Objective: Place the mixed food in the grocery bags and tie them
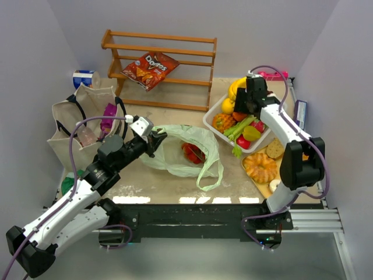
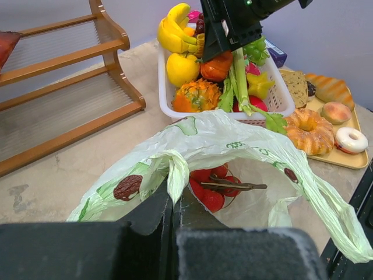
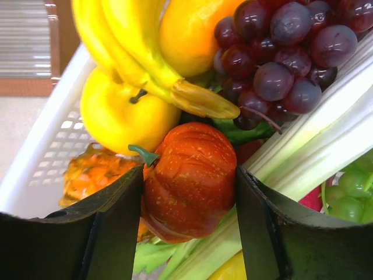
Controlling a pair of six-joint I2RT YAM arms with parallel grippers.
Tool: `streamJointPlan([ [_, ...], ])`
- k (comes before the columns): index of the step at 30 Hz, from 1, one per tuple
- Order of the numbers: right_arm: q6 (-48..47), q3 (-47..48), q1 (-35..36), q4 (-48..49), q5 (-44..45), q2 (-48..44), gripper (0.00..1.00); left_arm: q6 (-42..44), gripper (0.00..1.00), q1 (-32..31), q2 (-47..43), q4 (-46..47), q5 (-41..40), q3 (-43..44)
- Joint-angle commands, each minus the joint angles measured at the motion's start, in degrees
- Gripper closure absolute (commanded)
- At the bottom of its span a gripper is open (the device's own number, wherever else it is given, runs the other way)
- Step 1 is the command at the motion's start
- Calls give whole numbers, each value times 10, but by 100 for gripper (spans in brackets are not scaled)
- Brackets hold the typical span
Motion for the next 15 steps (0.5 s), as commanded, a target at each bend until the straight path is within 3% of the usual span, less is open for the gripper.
streamJointPlan([
  [1, -2, 1, 5, 0, -33, -80, 80, 5, 100, 3, -1, 23, 9, 8],
  [7, 2, -55, 47, 33, -101, -243, 83, 3, 100, 3, 6, 23, 9, 9],
  [13, 43, -141, 173, 114, -278, -326, 82, 3, 100, 3, 14, 20, 8, 10],
  [15, 62, -171, 224, 146, -300, -333, 82, 2, 100, 3, 17, 20, 9, 10],
])
